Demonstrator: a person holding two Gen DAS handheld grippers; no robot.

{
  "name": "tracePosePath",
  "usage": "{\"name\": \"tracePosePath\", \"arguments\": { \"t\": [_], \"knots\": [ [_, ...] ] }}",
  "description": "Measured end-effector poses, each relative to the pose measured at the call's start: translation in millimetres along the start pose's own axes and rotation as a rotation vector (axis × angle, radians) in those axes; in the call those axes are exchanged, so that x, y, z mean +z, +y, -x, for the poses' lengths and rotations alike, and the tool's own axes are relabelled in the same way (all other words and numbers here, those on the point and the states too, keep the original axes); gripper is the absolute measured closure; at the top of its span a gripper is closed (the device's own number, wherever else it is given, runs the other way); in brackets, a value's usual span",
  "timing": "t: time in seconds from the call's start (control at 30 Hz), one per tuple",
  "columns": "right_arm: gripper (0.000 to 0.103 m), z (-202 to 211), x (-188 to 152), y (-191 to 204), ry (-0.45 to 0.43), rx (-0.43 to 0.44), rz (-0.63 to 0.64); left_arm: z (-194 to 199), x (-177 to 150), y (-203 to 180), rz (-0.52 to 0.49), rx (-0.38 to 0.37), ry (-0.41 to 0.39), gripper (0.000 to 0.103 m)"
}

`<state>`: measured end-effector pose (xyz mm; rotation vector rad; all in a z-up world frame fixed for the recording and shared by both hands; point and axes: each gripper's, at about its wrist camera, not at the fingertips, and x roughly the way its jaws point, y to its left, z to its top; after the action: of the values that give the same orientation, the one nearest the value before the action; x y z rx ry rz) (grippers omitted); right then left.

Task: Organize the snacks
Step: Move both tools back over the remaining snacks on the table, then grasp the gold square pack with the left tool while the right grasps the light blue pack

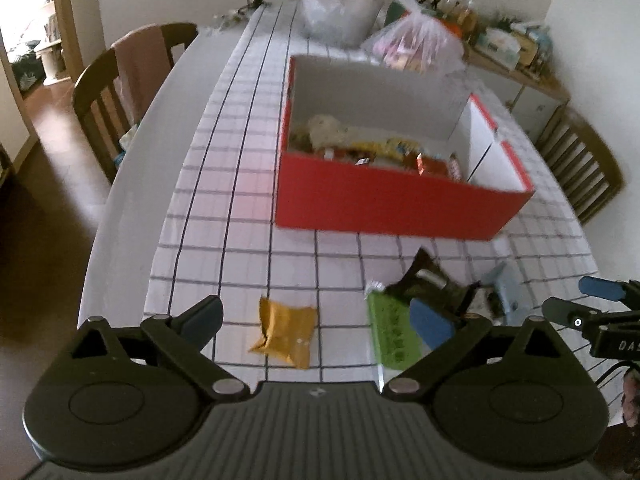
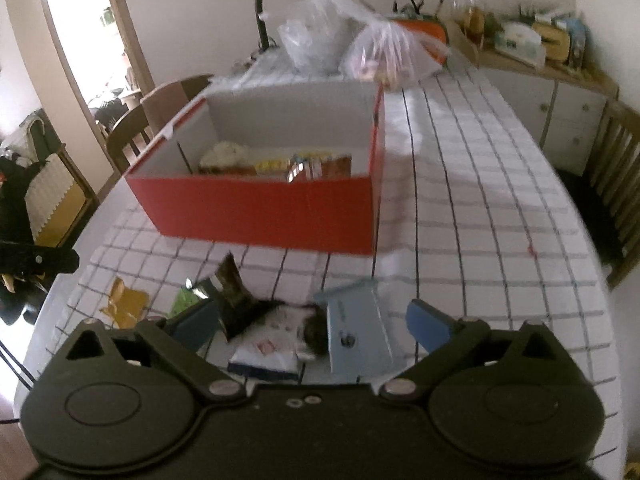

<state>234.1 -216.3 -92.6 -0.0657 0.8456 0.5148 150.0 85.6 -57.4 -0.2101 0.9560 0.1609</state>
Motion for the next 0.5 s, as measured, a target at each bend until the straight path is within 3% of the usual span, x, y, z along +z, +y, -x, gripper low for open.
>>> {"name": "tracePosePath", "arguments": {
  "t": [0.3, 0.5],
  "knots": [
    [0.007, -27, -11, -13, 0.062, -0.023, -0.017, -41, -8, 16, 0.036, 0.042, 0.112, 0.003],
    [0.017, -45, -14, -24, 0.105, -0.027, -0.009, -65, -17, 19, 0.039, 0.044, 0.181, 0.004]
  ]
}}
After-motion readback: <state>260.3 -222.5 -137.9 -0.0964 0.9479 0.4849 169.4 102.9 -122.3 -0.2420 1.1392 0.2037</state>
